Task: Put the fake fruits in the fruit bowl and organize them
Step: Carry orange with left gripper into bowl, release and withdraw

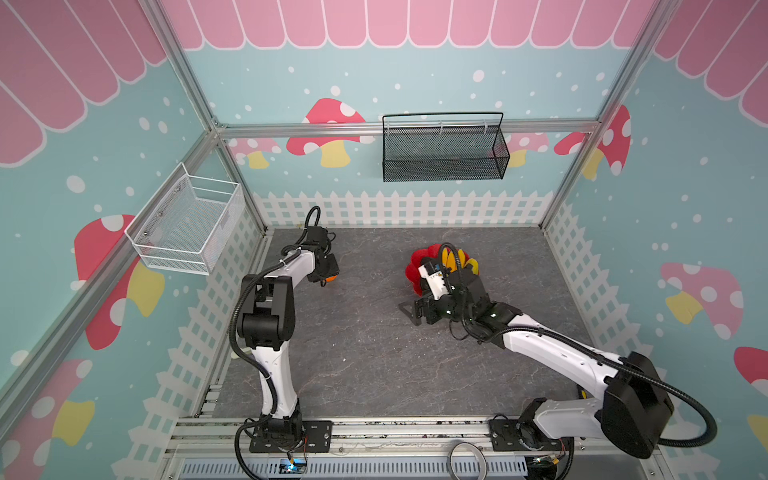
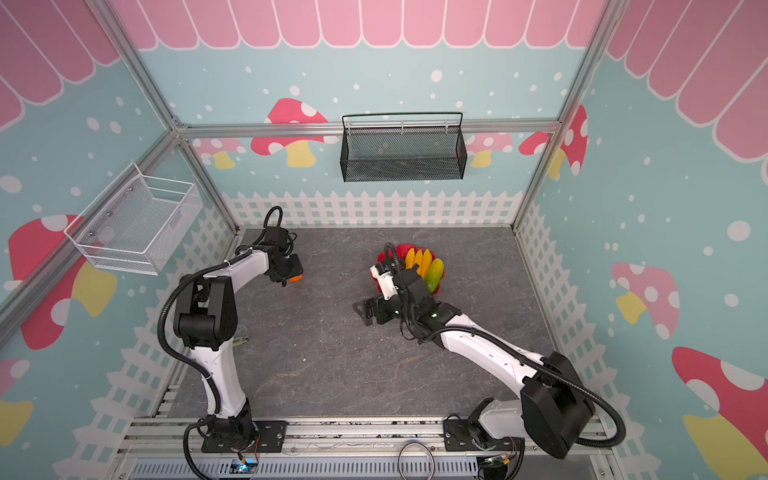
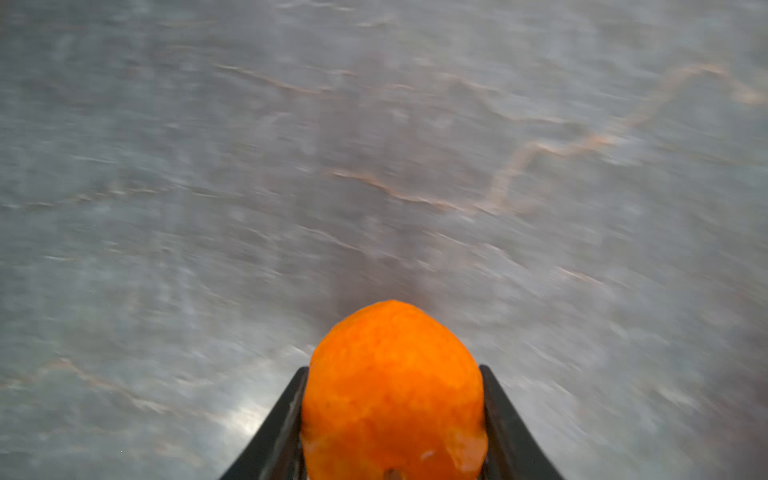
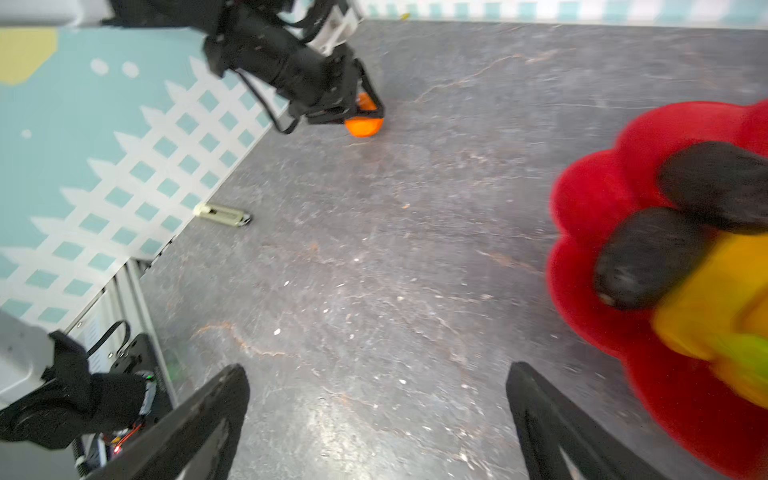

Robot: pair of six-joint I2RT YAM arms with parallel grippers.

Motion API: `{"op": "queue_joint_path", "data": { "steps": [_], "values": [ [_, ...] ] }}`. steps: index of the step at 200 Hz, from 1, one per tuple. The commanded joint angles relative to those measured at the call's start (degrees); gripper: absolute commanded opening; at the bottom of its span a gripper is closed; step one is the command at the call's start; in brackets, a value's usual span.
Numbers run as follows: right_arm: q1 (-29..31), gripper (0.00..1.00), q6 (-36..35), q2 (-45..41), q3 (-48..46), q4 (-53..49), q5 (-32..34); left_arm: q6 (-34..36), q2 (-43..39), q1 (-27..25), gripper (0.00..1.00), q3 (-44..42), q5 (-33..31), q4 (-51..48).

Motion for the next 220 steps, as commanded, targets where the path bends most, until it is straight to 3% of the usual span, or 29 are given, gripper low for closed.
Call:
{"op": "queue_joint_path", "data": {
  "steps": [1, 54, 91, 179, 220],
  "values": [
    [-4.18, 1.0, 1.83, -4.2, -3.1, -1.97, -0.84, -0.37, -6.25, -6.92, 0.42, -0.17, 3.8, 0.76],
    [-8.32, 1.0, 2.01, -7.76, -5.48, -4.98, -1.19, -1.65, -2.94, -20.47, 0.42, 6.24, 12.01, 2.99],
    [-8.51, 1.0, 2.92, -8.19, -6.44, -4.1, -2.1, -0.15, 2.16, -25.45, 0.43, 12.58, 11.19, 4.51],
    [-9.01, 1.0, 4.15, -11.74, -8.45, -4.75, -0.8, 1.73, 12.37, -28.73, 0.46, 21.35, 5.34, 4.36],
    [-9.56, 1.0, 4.15, -12.12, -9.11, -5.03, -0.65, 2.93, 13.99, -28.87, 0.52, 21.91, 3.94, 4.21]
  ]
}}
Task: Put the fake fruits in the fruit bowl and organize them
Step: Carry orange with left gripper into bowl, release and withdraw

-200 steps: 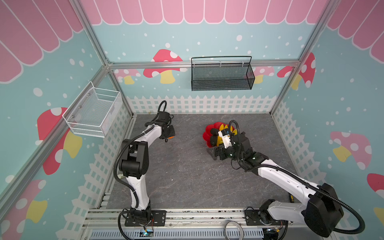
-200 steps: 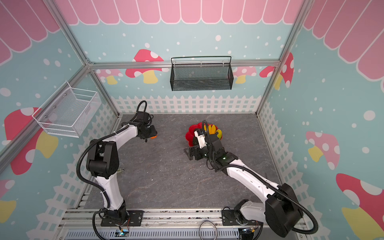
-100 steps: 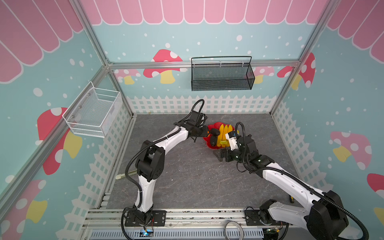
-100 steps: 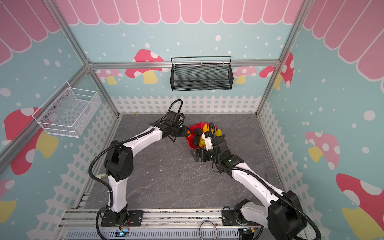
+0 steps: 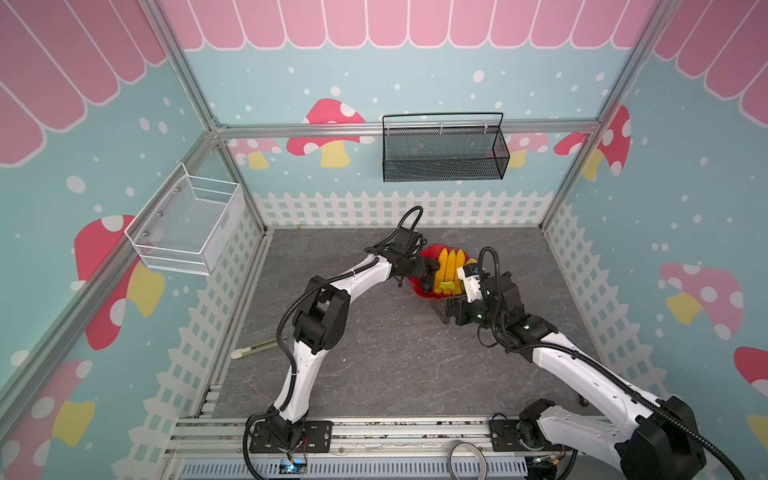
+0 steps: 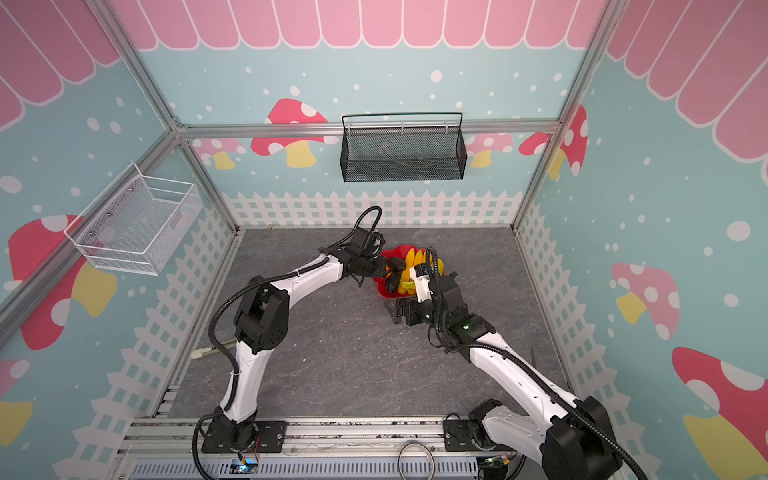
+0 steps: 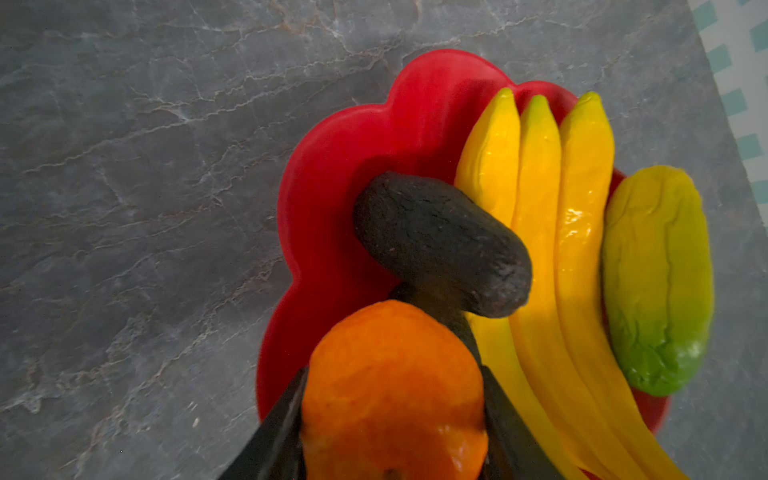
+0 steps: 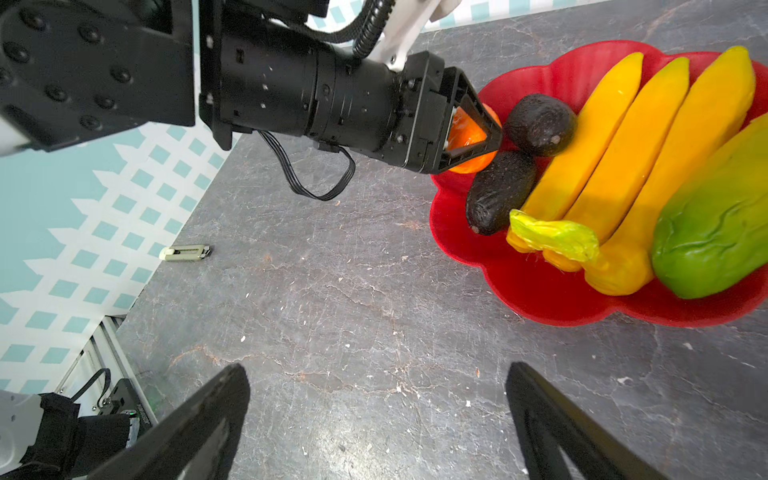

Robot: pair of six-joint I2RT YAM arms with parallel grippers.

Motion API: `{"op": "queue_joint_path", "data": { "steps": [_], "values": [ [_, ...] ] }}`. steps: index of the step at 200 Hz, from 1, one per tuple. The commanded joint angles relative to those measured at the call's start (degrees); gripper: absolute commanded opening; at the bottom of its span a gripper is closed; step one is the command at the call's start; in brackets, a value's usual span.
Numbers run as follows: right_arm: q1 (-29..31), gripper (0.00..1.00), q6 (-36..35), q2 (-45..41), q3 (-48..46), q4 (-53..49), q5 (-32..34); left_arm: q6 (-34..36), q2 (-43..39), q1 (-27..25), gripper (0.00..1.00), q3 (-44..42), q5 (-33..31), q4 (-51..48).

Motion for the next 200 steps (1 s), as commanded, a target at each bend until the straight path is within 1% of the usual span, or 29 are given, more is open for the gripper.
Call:
{"op": "queue_joint_path", "data": {
  "steps": [1, 16, 31, 61, 90, 92, 95, 97, 122, 141, 156, 171, 181, 188, 192, 200],
  "values": [
    [-0.44, 1.0, 0.74, -0.59, -1.13, -0.77, 0.51, 1.55, 1.07, -0.52, 0.52, 2.01, -1.93, -0.29],
    [-0.55, 1.0, 0.78, -0.34, -0.99, -0.74, 0.31, 1.82, 1.05, -0.59, 0.63, 1.94, -2.2, -0.29],
    [-0.56, 1.0, 0.64, -0.17, -0.81, -0.7, 0.3, 2.38, 0.64, -0.79, 0.7, 1.9, -2.76, -0.14],
    [-0.95, 1.0, 1.0, -0.31, -0.52, -0.72, 0.39, 3.59, -1.34, -0.96, 0.76, 1.71, -3.3, 1.0],
    [-1.87, 1.0, 0.76, -0.93, 0.81, -1.17, 0.38, 4.55, -6.1, -0.97, 0.83, -0.03, -4.31, 1.88],
    [-1.96, 1.0, 0.78, -0.95, 0.92, -1.3, 0.51, 4.6, -6.43, -0.97, 0.85, -0.29, -4.47, 2.01],
    [-2.13, 1.0, 0.79, -0.95, 1.17, -1.5, 0.68, 4.71, -7.15, -0.95, 0.96, -0.76, -4.73, 2.17],
    [-2.25, 1.0, 0.79, -0.95, 1.27, -1.62, 0.76, 4.79, -7.62, -0.97, 0.99, -0.97, -4.92, 2.26],
    [-6.31, 0.99, 0.39, -0.04, 2.32, -2.86, -0.25, 5.26, -14.44, -0.85, 0.99, -6.25, -7.75, 3.39],
    [-11.54, 0.99, 0.17, 0.54, 2.15, -3.01, -2.15, 3.8, -22.35, 0.03, 0.99, -15.24, -11.25, 5.73],
    [-16.34, 1.0, 0.74, -0.59, 0.97, -2.81, -2.57, 1.46, -30.93, 2.08, 1.0, -27.14, -13.01, 10.0],
    [-22.88, 0.99, 1.8, -2.73, -1.42, -2.12, -3.07, -0.56, -40.88, 6.18, 1.0, -39.41, -15.49, 12.84],
    [-27.52, 1.0, 2.33, -4.17, -3.82, -0.71, -2.49, -0.84, -47.28, 9.0, 0.99, -47.65, -19.31, 13.86],
    [-30.7, 1.0, 2.53, -5.06, -5.48, 0.63, -1.16, 0.0, -52.54, 12.32, 0.99, -52.98, -22.19, 14.47],
    [-32.11, 1.0, 2.49, -5.44, -6.4, 1.63, 0.08, 0.75, -55.36, 13.68, 1.0, -55.88, -23.57, 14.92],
    [-33.98, 0.99, 1.87, -6.21, -8.36, 4.46, 3.81, 2.89, -60.81, 15.87, 0.99, -61.12, -29.0, 16.41]
  ]
}}
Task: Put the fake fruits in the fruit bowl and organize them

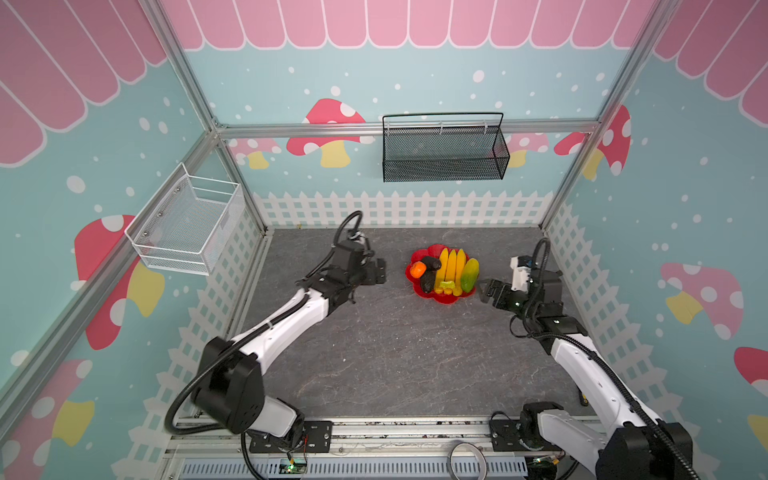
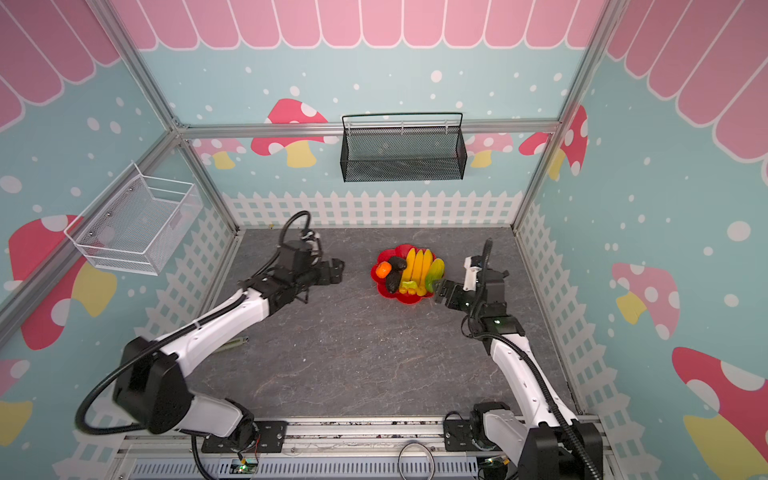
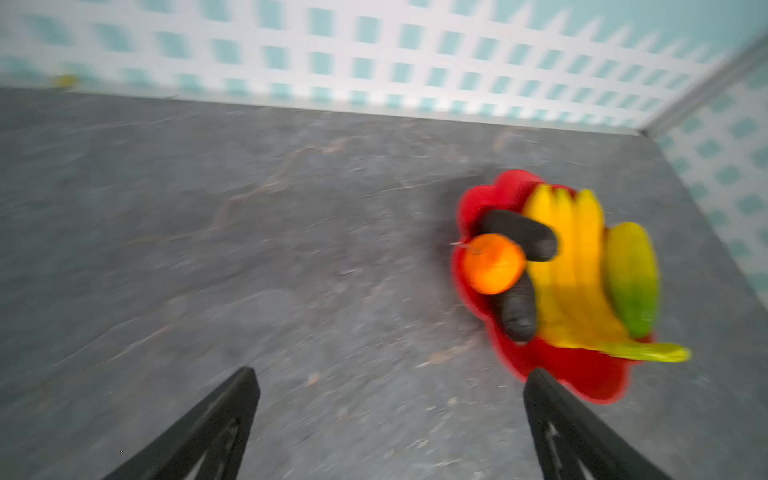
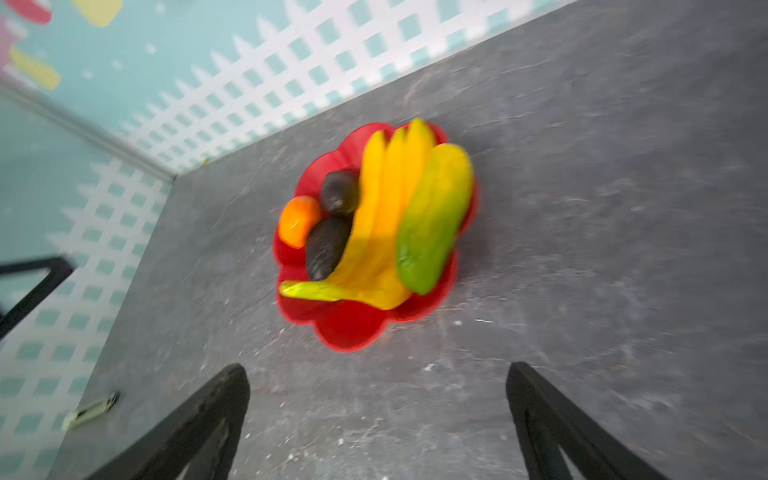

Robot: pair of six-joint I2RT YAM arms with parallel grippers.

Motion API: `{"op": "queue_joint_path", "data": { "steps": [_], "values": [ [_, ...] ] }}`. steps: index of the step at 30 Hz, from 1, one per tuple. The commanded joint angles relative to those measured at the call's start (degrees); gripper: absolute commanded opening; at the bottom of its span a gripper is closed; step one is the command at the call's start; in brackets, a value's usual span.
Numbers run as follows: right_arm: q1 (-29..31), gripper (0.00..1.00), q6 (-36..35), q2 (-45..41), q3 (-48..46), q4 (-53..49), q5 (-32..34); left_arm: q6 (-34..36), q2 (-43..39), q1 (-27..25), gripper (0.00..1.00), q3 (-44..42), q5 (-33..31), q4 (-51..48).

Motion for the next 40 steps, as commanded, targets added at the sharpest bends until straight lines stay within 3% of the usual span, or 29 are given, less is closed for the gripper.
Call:
{"op": "queue_joint_path", "data": {
  "steps": [1, 5, 8, 10, 11, 13, 16, 18, 21, 22, 23, 24, 26, 28, 30, 33, 40],
  "values": [
    [-5.86, 0.99, 0.32, -2.7, -5.25, 4.99, 6.06, 1.56, -11.36, 6.42, 0.99, -13.6, -14.04, 3.65],
    [-5.85, 0.98, -7.54, -4.23, -17.49, 27.43, 21.8, 4.84, -22.16, 10.61, 0.99, -30.03, -24.1, 19.19],
    [-5.76, 0.98, -16.88, -0.8, -27.93, 51.57, 27.24, 10.32, -19.86, 10.83, 0.99, -39.32, -22.92, 38.14],
    [-5.76, 0.98, -21.16, 4.37, -30.9, 61.31, 28.47, 11.92, -14.28, 11.66, 0.99, -43.34, -20.56, 51.62],
    [-5.78, 0.98, -22.49, 7.56, -31.26, 64.28, 28.53, 12.41, -10.58, 12.43, 1.0, -43.3, -20.0, 56.76],
    [-5.75, 0.98, -23.51, 11.86, -30.92, 69.22, 27.96, 12.42, -6.37, 13.54, 1.0, -40.27, -16.32, 56.96],
    [-5.81, 0.98, -24.23, 16.49, -31.19, 77.45, 23.9, 15.5, -0.1, 14.21, 1.0, -31.99, -15.28, 48.3],
    [-5.64, 0.98, -26.55, 22.2, -30.71, 82.02, 18.67, 20.97, 2.92, 13.63, 1.0, -32.08, -14.72, 53.66],
    [-4.77, 0.98, -29.65, 28.7, -31.29, 90.79, 13.93, 17.6, 6.74, 17.2, 0.99, -35.96, -13.26, 64.72],
    [-4.8, 0.98, -29.98, 28.09, -30.72, 88.91, 12.91, 15.88, 6.49, 18.72, 1.0, -37.6, -10.25, 65.88],
    [-4.74, 0.98, -30.5, 26.77, -29.38, 83.43, 12.3, 16.14, 8.81, 19.33, 0.99, -39.49, -8.97, 72.06],
    [-4.76, 0.98, -30.41, 28.01, -28.73, 84.15, 12.3, 16.87, 10.4, 19.39, 0.99, -40.59, -9.2, 77.89],
    [-4.39, 0.98, -30.88, 27.65, -26.85, 80.1, 12.13, 15.04, 7.26, 19.65, 0.99, -39.31, -9.17, 69.47],
    [-4.1, 0.98, -31.04, 28.54, -27.17, 82.19, 12.4, 15.65, 9.68, 19.72, 0.99, -38.59, -10.51, 72.44],
    [-4.09, 0.98, -31.04, 27.69, -26.9, 80.17, 12.56, 14.74, 7.82, 19.62, 0.99, -36.47, -10.42, 65.24],
    [-4.09, 0.98, -30.93, 28.0, -27.51, 81.91, 13.05, 16.35, 9.06, 17.55, 0.99, -37.16, -14.54, 68.77],
    [-4.01, 0.98, -29.91, 27.7, -28.86, 83.79, 15.75, 16.33, 8.92, 17.82, 0.99, -37.18, -13.42, 68.51]
  ]
}}
